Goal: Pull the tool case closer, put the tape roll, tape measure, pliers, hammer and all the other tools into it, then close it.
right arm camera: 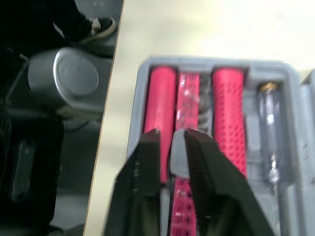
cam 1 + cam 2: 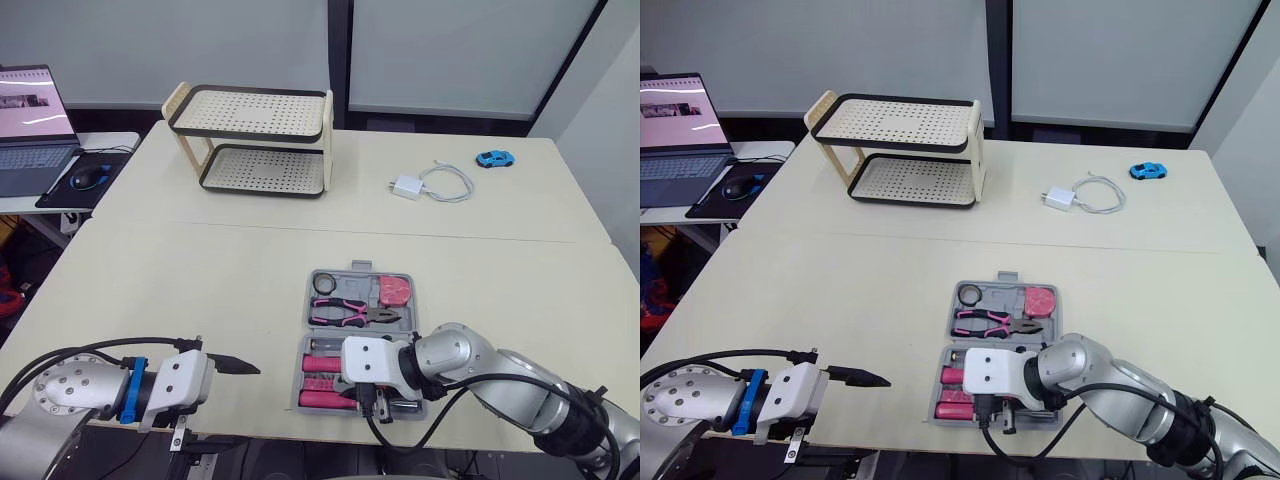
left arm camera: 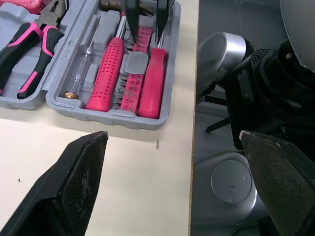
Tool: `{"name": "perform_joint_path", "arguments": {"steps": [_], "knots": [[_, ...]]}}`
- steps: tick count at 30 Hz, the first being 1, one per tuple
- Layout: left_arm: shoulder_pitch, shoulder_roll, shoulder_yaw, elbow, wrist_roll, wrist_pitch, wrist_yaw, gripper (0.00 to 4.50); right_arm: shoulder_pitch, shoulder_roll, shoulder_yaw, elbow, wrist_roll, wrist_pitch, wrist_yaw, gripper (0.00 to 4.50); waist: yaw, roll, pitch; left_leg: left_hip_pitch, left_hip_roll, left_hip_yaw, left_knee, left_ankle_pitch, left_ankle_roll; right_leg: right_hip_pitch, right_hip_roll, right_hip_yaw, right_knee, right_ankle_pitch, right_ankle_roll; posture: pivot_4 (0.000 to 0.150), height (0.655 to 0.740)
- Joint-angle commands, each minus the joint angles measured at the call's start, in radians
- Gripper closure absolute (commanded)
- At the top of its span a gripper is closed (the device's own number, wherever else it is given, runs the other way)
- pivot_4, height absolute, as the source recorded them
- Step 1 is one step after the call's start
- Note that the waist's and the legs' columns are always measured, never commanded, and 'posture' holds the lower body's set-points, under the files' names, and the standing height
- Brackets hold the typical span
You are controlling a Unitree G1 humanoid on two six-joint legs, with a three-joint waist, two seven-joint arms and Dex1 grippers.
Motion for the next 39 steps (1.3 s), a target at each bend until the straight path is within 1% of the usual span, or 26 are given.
{"name": "perform_joint_path", "arguments": {"steps": [1,15,24,27,29,32,34,35,36,37,39], "knots": [[-0.004,-0.004,0.002,-0.032,-0.008,0.005,0.007,0.0,0.011,-0.01,0.01,-0.005,-0.024,-0.044,0.006,4.49,0.0,0.0,0.0,0.0,0.0,0.0,0.0,0.0,0.0,0.0,0.0,0.0,0.0,0.0,0.0,0.15,0.735],[-0.008,-0.001,-0.004,-0.03,-0.003,0.007,0.013,0.0,0.065,-0.046,0.061,0.062,-0.119,-0.112,0.032,4.49,-0.002,0.0,0.0,0.0,0.0,0.0,0.0,0.0,0.0,0.0,0.0,0.0,0.0,0.0,0.0,0.15,0.735],[0.0,-0.011,0.012,-0.001,-0.004,0.016,0.032,0.0,0.079,-0.034,0.025,0.043,-0.127,-0.195,0.063,4.49,-0.002,0.0,0.0,0.0,0.0,0.0,0.0,0.0,0.0,0.0,0.0,0.0,0.0,0.0,0.0,0.15,0.735],[0.009,-0.015,0.033,0.013,-0.01,0.018,0.039,0.0,0.094,-0.028,-0.048,-0.018,-0.068,-0.202,0.083,4.49,-0.002,0.0,0.0,0.0,0.0,0.0,0.0,0.0,0.0,0.0,0.0,0.0,0.0,0.0,0.0,0.15,0.735],[0.01,-0.022,0.055,0.024,-0.025,0.041,0.06,0.0,0.107,-0.032,-0.134,-0.074,-0.004,-0.186,0.098,4.49,-0.002,0.0,0.0,0.0,0.0,0.0,0.0,0.0,0.0,0.0,0.0,0.0,0.0,0.0,0.0,0.15,0.735],[-0.032,-0.046,0.082,0.065,-0.037,0.128,0.144,0.0,0.177,-0.119,-0.342,-0.128,0.085,-0.229,0.136,4.49,0.004,0.0,0.0,0.0,0.0,0.0,0.0,0.0,0.0,0.001,0.0,0.0,0.0,0.0,0.0,0.15,0.735],[-0.07,-0.063,0.082,0.091,-0.034,0.168,0.187,0.0,0.253,-0.19,-0.481,-0.117,0.111,-0.312,0.163,4.49,0.01,-0.001,0.0,0.0,-0.001,-0.001,0.0,0.0,0.0,0.002,-0.001,-0.001,-0.001,0.0,0.001,0.15,0.735],[-0.088,-0.073,0.077,0.11,-0.027,0.174,0.199,0.0,0.3,-0.211,-0.565,-0.098,0.14,-0.357,0.182,4.49,0.011,-0.002,0.0,0.0,-0.001,-0.001,0.0,0.0,0.0,0.002,-0.001,-0.001,-0.001,-0.002,0.004,0.15,0.735],[-0.103,-0.081,0.071,0.127,-0.018,0.171,0.207,0.0,0.341,-0.21,-0.638,-0.075,0.191,-0.381,0.201,4.49,0.011,-0.002,0.0,0.0,-0.001,-0.001,0.0,0.0,0.0,0.002,-0.001,-0.001,-0.001,-0.002,0.004,0.15,0.735],[-0.12,-0.092,0.063,0.149,-0.007,0.161,0.214,0.19,0.383,-0.224,-0.7,-0.034,0.193,-0.44,0.212,4.5,0.009,-0.002,0.0,0.0,-0.001,-0.001,0.0,0.0,0.0,0.002,-0.001,-0.001,-0.001,-0.002,0.004,0.15,0.735],[-0.145,-0.105,0.046,0.184,0.011,0.147,0.216,0.6,0.437,-0.255,-0.761,0.038,0.166,-0.535,0.237,4.5,0.006,-0.003,0.0,0.0,-0.001,-0.001,0.0,0.0,0.0,0.002,-0.001,-0.001,-0.001,0.0,0.0,0.15,0.735]]}}
